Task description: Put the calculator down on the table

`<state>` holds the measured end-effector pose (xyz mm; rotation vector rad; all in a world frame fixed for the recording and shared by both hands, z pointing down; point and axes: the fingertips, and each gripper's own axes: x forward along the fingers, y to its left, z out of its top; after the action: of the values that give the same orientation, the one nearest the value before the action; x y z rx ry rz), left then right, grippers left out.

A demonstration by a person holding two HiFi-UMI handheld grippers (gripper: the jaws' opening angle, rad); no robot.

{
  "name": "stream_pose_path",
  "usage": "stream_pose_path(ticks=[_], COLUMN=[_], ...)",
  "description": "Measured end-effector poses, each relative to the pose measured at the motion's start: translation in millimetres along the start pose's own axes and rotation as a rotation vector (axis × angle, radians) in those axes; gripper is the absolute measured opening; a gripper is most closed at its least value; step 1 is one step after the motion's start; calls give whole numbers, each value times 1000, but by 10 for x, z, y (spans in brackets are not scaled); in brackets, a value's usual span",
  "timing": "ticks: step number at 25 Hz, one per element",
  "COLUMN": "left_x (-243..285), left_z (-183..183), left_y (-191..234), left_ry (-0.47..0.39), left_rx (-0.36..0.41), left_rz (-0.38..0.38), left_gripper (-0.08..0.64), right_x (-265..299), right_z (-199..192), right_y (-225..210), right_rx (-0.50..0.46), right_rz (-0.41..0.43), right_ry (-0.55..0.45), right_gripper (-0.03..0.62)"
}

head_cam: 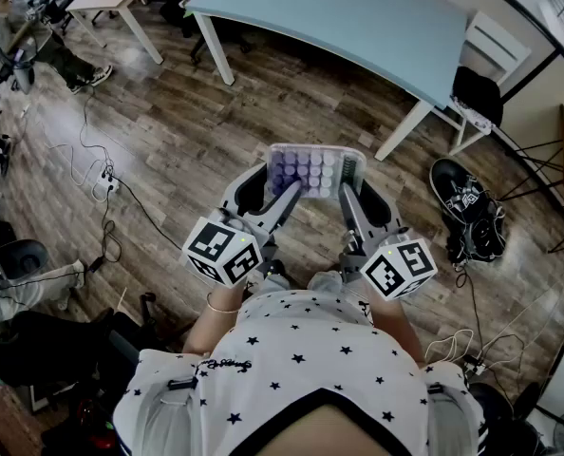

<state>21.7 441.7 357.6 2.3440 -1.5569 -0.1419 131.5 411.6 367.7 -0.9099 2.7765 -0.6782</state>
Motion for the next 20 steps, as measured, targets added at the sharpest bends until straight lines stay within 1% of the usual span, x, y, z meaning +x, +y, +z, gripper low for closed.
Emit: stream_pose_path(ticks=[10, 20], left_x=[150, 432], left_z=[-52, -169], left_y=[-138, -370], left_ry=[15, 40], left_rx=[2, 9], left_rz=[4, -10], left_gripper=[238, 238], right_x=[-113, -321], right_z=[56, 126], right_y=[-168, -481], right_rx=[10, 41], right_rz=[1, -18], right_ry=[-7, -18], right_gripper=[106, 106])
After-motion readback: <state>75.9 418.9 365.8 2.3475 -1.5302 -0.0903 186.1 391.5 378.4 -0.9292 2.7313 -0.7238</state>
